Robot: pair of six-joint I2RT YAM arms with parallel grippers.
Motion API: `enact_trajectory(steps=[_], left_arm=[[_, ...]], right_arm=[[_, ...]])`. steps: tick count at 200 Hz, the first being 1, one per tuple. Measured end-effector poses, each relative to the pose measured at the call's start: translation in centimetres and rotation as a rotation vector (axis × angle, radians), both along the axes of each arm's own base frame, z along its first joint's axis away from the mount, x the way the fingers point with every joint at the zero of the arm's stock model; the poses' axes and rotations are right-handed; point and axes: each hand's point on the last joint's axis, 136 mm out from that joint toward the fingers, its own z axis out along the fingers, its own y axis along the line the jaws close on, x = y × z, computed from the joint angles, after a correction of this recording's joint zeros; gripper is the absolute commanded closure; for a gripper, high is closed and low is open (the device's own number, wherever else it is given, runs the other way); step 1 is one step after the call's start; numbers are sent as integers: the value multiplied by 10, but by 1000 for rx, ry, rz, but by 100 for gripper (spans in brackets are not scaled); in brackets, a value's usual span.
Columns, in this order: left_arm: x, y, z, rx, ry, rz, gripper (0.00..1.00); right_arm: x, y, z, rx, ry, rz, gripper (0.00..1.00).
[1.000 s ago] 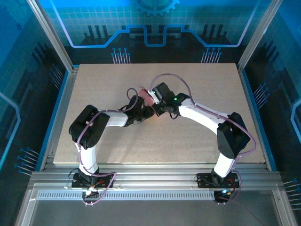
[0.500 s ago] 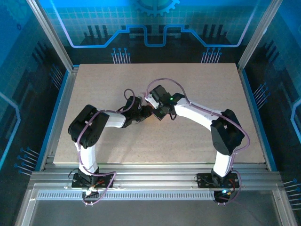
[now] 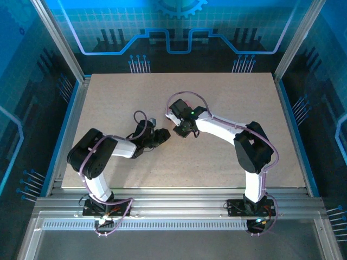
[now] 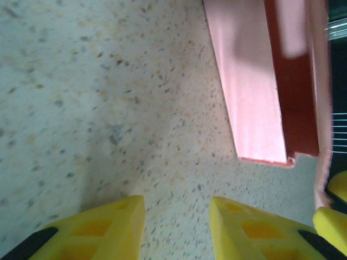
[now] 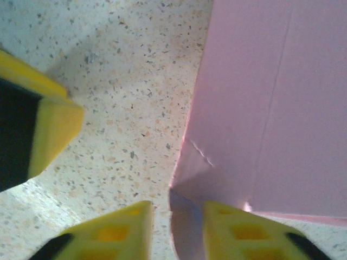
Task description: Fold the paper box
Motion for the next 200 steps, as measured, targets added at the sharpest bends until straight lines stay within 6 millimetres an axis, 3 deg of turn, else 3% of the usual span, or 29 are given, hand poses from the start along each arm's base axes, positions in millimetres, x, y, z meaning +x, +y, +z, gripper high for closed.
enact_trajectory(steps=[15,26,47,85,104,110,121,137,173,200], left_arm=[[-4,5,-1,22,14,9,62],[-6,10,-1,42,23,16,62],[-9,22,-3,87,37,36,62],[-10,55,-4,194,44,90,58],[-8,71,4,278,5,101,47],[-5,75,10,309,-16,99,42],[3,78,22,352,-59,93,21],[22,77,46,403,-138,76,2],[72,63,113,453,-329,44,1],[101,48,136,450,-394,9,1]], right_arm=[[-1,1,0,12,5,5,42],[-3,2,-1,23,10,11,28],[-12,5,3,65,24,31,18],[-24,12,27,218,19,67,15],[-21,10,45,344,10,26,17],[-16,6,50,380,5,-5,18],[-2,-3,59,438,-8,-84,19],[23,-25,60,467,-24,-223,20],[68,-59,34,380,-36,-437,18],[80,-67,4,297,-1,-454,18]])
